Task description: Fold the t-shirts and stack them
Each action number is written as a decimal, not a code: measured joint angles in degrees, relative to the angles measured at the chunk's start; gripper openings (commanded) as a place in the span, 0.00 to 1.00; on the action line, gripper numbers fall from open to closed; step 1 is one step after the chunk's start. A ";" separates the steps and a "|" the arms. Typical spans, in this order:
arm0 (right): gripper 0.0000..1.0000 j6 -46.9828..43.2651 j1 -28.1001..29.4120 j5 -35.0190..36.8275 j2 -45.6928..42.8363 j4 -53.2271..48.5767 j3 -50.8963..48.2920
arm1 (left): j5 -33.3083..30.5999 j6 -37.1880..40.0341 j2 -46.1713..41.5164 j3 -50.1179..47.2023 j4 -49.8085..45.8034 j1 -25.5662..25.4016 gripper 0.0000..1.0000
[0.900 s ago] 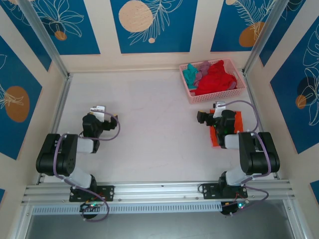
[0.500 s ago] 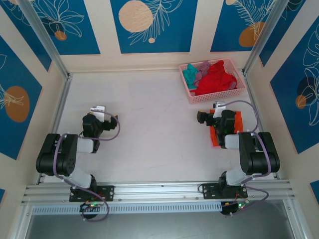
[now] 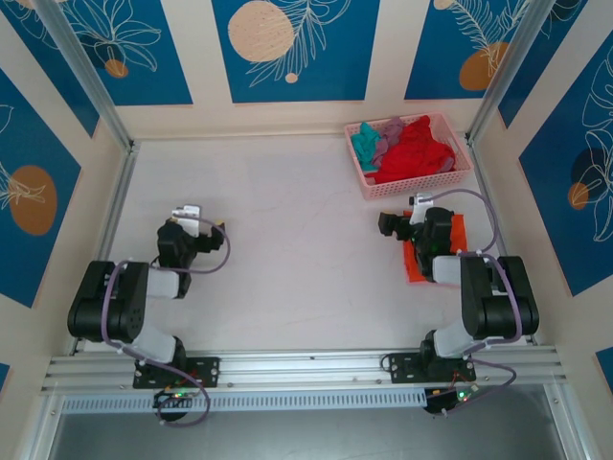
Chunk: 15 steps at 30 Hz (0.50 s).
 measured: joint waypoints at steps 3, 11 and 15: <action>0.99 -0.24 -0.02 -0.44 -4.74 -5.31 2.16 | -0.90 1.22 -7.15 -0.98 -3.82 -1.49 1.00; 0.99 -1.95 -0.24 -5.75 -13.31 -27.87 18.47 | 0.90 7.87 -20.94 10.75 -21.46 -12.85 1.00; 0.99 -2.32 -0.31 -9.16 -11.26 -38.45 30.16 | 2.45 10.23 -19.02 16.63 -25.86 -22.12 1.00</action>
